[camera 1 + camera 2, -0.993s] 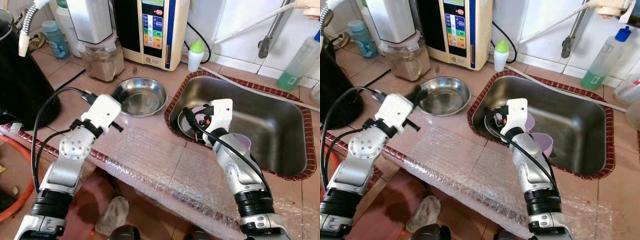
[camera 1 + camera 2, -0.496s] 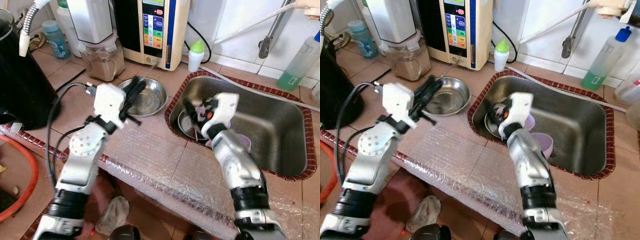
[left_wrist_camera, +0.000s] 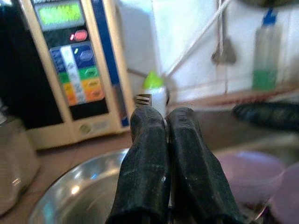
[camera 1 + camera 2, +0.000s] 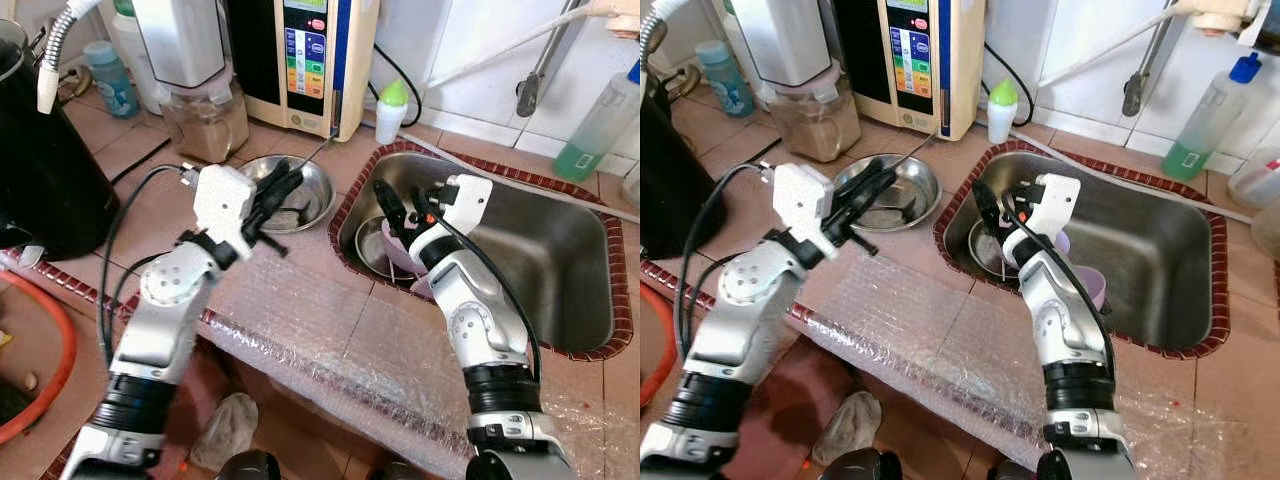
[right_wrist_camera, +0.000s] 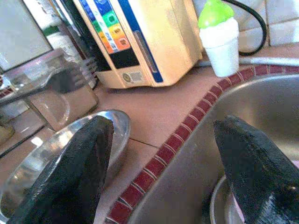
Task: Kitchen organization
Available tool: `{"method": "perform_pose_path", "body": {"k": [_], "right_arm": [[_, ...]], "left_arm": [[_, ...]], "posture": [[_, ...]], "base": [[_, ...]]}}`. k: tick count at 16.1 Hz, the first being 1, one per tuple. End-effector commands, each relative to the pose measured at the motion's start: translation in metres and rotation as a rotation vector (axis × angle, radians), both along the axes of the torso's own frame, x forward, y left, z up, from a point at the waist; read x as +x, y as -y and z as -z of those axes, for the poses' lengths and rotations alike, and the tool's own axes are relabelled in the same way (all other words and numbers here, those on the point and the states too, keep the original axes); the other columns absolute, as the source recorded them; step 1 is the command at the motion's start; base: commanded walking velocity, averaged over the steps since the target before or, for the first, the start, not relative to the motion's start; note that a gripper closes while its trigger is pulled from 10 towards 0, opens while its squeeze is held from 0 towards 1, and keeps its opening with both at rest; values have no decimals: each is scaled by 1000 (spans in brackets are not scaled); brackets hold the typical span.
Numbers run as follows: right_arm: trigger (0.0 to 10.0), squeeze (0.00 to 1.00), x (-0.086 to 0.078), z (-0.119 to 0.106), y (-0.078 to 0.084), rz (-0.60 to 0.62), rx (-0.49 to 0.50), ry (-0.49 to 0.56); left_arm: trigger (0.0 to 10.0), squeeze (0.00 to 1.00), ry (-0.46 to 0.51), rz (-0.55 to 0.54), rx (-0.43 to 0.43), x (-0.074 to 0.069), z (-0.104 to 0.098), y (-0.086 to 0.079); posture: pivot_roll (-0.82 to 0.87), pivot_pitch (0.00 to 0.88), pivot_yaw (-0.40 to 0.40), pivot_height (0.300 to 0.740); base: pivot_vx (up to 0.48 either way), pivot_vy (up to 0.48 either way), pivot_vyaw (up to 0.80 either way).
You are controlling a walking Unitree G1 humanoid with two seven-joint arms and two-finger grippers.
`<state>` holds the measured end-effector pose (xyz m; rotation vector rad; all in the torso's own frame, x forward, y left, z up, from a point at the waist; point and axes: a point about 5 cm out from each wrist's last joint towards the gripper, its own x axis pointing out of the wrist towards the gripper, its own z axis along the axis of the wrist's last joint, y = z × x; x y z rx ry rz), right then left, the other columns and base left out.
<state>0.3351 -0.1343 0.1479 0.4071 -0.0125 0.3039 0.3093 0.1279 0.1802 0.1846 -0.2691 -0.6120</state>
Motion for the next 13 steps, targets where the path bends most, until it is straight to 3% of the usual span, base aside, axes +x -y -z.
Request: {"method": "perform_pose_path", "body": {"k": [1, 3, 6, 7, 8, 9, 10, 11, 13], "right_arm": [[10000, 0, 0, -2, 2, 5, -16, 5], [10000, 0, 0, -1, 1, 6, -30, 6], [10000, 0, -1, 0, 0, 0, -44, 7], [10000, 0, -2, 2, -1, -2, -55, 3], [10000, 0, -2, 2, -2, -2, -60, 3], [10000, 0, -2, 3, -2, -3, -67, 2], [10000, 0, -1, 3, -3, -4, -75, 2], [10000, 0, -1, 2, -3, -8, -86, 5], [10000, 0, -2, 3, -2, -4, -95, 5]], "left_arm": [[0, 0, 11, -49, 85, 2, 7, -7], [0, 0, -18, -102, 124, 3, 19, -16], [0, 0, -23, -112, 163, 3, 27, -17], [3020, 0, -19, -117, 222, 4, 36, -15], [4549, 0, -29, -115, 248, 5, 41, -13], [10000, 0, -46, -103, 279, 6, 47, -11], [10000, 753, -63, -87, 307, 6, 52, -8], [10000, 1000, -82, -73, 322, 6, 57, -5], [10000, 1000, -58, -67, 340, 7, 57, -1]], "posture": [[-9, 40, 21, 740], [-8, 39, 19, 740], [-6, 38, 15, 740], [-5, 37, 13, 740], [-5, 36, 11, 740], [-6, 36, 10, 740], [-9, 35, 9, 740], [-9, 35, 9, 740], [-12, 34, 9, 740]], "base": [[0, 0, 0], [0, 0, 0], [0, 0, 0], [0, 0, 0], [0, 0, 0], [0, 0, 0], [0, 0, 0], [0, 0, 0], [0, 0, 0]]}}
